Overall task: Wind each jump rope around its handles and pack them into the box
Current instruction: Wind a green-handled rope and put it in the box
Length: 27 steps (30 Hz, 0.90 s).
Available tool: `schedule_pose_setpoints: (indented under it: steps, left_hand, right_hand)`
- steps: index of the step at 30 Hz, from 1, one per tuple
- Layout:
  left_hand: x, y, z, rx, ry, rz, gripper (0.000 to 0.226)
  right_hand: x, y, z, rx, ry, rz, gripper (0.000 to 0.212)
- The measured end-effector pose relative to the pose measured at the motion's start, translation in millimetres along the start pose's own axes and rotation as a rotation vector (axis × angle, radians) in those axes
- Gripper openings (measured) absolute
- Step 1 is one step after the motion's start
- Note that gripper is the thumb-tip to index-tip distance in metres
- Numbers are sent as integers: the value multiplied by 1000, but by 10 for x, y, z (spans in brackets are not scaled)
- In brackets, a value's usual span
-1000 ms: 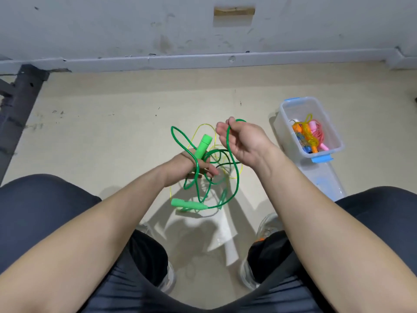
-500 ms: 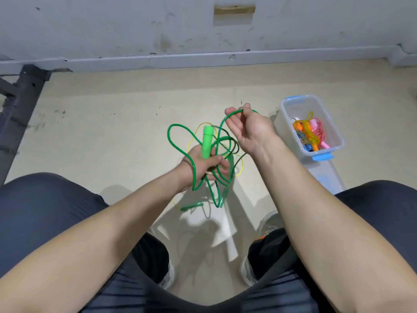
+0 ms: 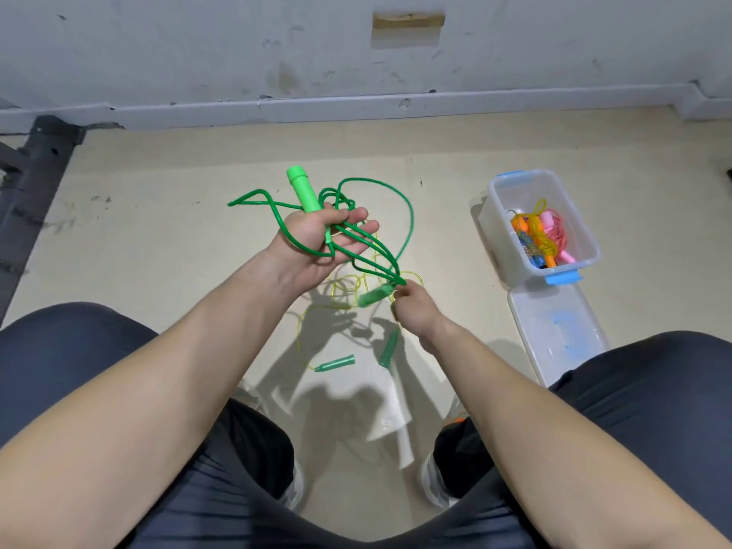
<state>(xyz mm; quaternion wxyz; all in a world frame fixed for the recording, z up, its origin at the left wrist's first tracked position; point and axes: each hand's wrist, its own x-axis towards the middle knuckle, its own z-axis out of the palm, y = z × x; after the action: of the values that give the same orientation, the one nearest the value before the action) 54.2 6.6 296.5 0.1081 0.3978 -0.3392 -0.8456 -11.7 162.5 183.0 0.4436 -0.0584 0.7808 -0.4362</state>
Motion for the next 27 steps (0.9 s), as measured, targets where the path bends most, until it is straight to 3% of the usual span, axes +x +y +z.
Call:
schedule_pose_setpoints:
  steps: [3, 6, 9, 12, 16, 19, 21, 24, 27]
  left_hand:
    - [-21, 16, -9, -24, 4, -38, 17]
    - [26, 14, -74, -32, -2, -16, 17]
    - [131, 36, -170, 98, 26, 51, 13]
    - [243, 56, -346, 465, 125, 42, 7]
    - [397, 59, -602, 1198, 252, 26, 20]
    - [412, 91, -596, 1341, 212, 34, 25]
    - [358, 138, -554, 1464, 188, 35, 20]
    - [264, 271, -533, 1892, 190, 36, 23]
    - [155, 431, -535, 2232, 167, -111, 38]
  right_hand:
    - [36, 18, 43, -7, -129, -96, 46]
    - [28, -43, 38, 3, -218, -60, 18]
    - [14, -50, -27, -71, -159, -31, 19]
    - [-16, -90, -132, -57, -113, 2, 14]
    - [-88, -268, -335, 191, 111, 14, 10]
    - [-193, -527, -455, 342, 144, 33, 7]
    - [-284, -734, -499, 413, 104, 31, 16]
    - [-427, -1016, -572, 467, 80, 33, 23]
    - [-550, -1221, -694, 376, 94, 24, 18]
